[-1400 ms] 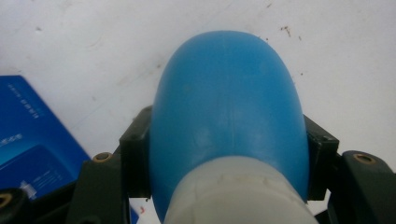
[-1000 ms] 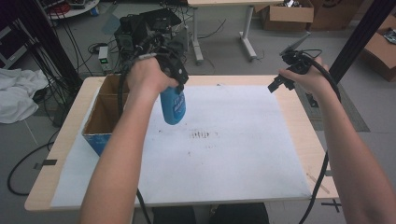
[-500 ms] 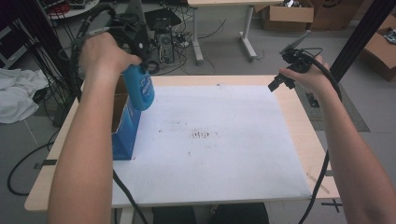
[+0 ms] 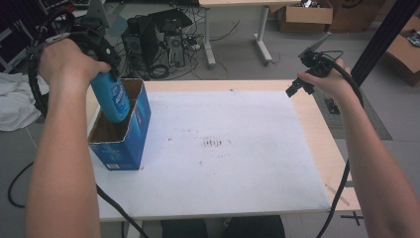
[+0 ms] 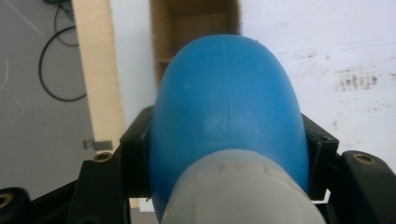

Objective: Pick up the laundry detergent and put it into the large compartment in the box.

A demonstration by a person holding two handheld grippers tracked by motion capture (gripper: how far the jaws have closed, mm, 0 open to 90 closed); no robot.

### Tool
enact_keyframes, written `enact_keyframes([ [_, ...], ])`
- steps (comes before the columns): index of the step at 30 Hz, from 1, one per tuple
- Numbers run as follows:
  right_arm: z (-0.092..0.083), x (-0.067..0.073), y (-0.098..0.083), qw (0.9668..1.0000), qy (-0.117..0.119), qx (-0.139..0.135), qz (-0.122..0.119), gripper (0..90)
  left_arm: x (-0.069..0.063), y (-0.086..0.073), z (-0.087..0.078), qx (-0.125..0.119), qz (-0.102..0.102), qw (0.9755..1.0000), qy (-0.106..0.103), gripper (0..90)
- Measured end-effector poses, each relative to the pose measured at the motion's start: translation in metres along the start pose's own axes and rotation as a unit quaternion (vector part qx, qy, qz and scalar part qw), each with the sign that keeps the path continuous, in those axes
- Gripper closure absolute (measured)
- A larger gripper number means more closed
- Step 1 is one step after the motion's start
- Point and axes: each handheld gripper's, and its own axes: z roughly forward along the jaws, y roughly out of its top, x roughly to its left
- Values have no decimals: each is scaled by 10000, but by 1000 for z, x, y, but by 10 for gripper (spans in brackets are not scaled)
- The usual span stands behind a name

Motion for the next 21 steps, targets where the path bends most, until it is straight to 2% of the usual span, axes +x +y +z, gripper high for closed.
enact_keyframes([
  [4,1,1,1,10000,-5,10,-12,175,9,-3,6,27,-96,9999,19,381],
  [10,3,2,2,10000,-15,36,-27,175,15,-6,16,45,-190,9998,-72,382],
  [21,-1,0,-1,10000,-39,6,2,175,20,-12,54,251,-235,9991,-241,382],
])
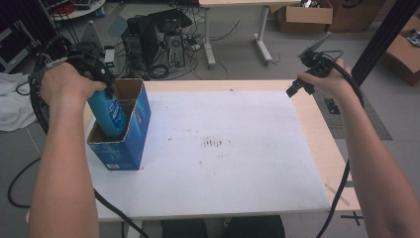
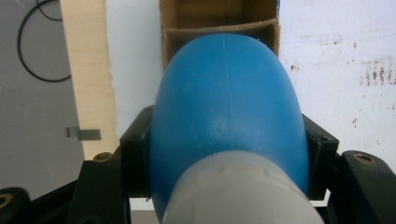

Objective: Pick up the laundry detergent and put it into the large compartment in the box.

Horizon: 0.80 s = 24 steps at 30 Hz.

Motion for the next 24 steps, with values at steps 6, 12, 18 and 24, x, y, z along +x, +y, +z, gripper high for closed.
enact_keyframes([
  [6,-2,1,-1,10000,-3,-12,-16,175,0,-2,23,126,1,9999,-11,382],
  [12,-1,2,-1,10000,1,-4,-25,175,0,-4,43,238,26,9997,-51,382],
  [18,-1,3,-1,10000,-5,-4,-36,175,-2,-4,60,333,43,9994,-47,382],
  [24,1,2,-2,10000,-17,24,-34,175,-4,-4,74,393,79,9992,-38,381],
])
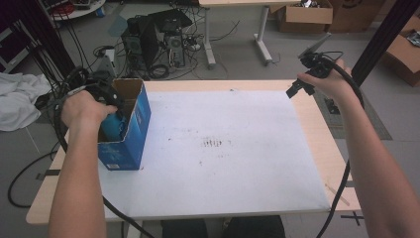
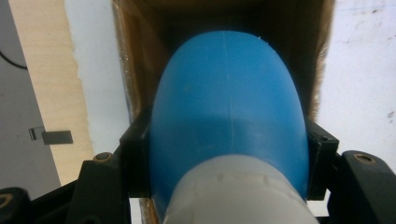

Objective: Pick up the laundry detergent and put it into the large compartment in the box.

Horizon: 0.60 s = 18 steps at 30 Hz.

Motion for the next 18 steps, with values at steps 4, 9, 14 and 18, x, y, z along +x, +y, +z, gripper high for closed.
enact_keyframes([
  [4,3,0,0,10000,-11,26,-3,175,-1,1,10,65,20,10000,-1,381],
  [9,4,-1,0,10000,6,27,-6,175,-2,1,17,123,35,9999,17,382],
  [14,5,-1,0,10000,3,27,-15,175,-3,1,23,182,61,9998,74,381],
  [18,6,-2,0,10000,4,29,-9,175,-3,1,29,208,84,9997,101,381],
])
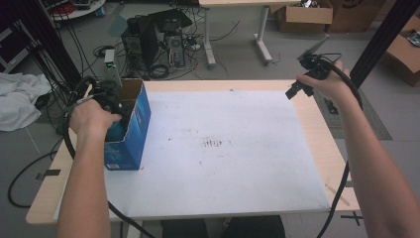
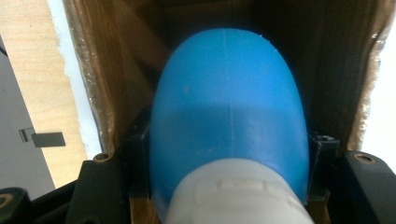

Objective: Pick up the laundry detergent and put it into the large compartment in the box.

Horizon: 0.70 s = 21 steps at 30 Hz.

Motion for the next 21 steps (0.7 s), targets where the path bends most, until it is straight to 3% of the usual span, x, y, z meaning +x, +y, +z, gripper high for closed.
enact_keyframes([
  [21,3,2,1,10000,3,29,-16,175,2,-1,9,-22,-12,10000,-43,379],
])
